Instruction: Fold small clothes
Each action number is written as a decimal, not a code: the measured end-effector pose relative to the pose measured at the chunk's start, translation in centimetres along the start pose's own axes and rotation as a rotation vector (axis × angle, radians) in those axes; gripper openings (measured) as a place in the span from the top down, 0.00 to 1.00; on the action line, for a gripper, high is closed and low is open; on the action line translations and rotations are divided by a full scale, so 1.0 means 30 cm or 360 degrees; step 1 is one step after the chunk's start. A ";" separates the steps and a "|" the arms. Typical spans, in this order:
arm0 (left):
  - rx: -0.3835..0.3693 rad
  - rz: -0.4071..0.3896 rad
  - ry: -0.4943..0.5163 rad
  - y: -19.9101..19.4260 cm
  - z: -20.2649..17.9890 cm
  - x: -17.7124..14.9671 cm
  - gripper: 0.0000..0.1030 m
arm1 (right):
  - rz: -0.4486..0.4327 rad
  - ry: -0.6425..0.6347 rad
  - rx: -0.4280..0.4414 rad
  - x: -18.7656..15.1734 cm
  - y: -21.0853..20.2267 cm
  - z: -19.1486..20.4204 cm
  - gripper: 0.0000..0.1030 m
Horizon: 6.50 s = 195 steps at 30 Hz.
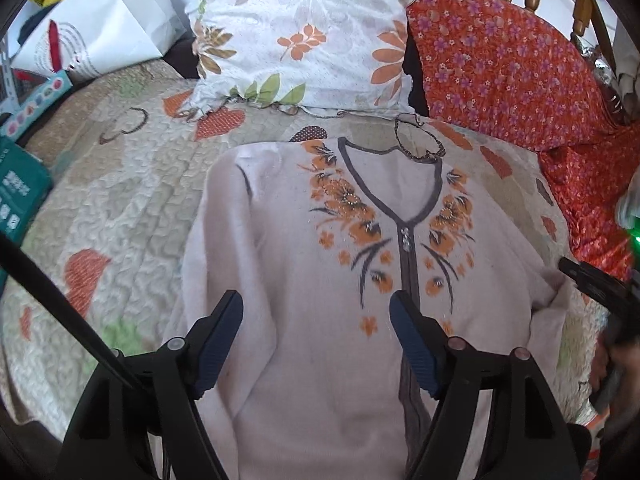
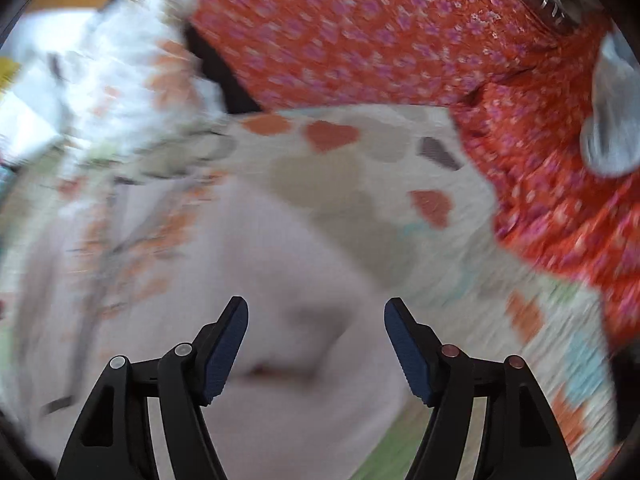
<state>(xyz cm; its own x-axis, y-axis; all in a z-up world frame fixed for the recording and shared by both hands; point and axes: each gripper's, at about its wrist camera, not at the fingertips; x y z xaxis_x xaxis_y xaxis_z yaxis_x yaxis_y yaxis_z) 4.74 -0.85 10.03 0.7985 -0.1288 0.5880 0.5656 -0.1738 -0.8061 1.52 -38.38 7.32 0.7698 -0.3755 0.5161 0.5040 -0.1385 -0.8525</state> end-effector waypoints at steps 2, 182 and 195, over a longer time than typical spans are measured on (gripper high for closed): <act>-0.0015 0.0003 0.0003 0.035 0.010 0.016 0.27 | 0.0154 0.0084 0.0048 0.035 0.113 -0.055 0.27; -0.0270 0.0330 -0.0222 -0.177 0.366 -0.541 0.87 | 0.0023 0.0269 0.0490 -0.726 -0.450 -0.046 0.58; -0.0300 -0.0022 -0.0208 -0.192 0.240 -0.171 0.29 | -0.0080 0.0488 -0.0325 -0.534 -0.461 -0.560 0.43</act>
<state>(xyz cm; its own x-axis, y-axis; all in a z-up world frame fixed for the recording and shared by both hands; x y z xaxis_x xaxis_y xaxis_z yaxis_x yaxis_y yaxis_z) -1.13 7.84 11.18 0.8177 0.0005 0.5756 0.5381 -0.3557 -0.7641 -24.37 -45.85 9.45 0.5775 -0.6163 0.5353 0.4259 -0.3320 -0.8417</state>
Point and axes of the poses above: each gripper's, at about its wrist camera, not at the fingertips, and y roughly the way its jaws point, z to its left, x to its top, and after that the axes turned 6 degrees about x, right-handed
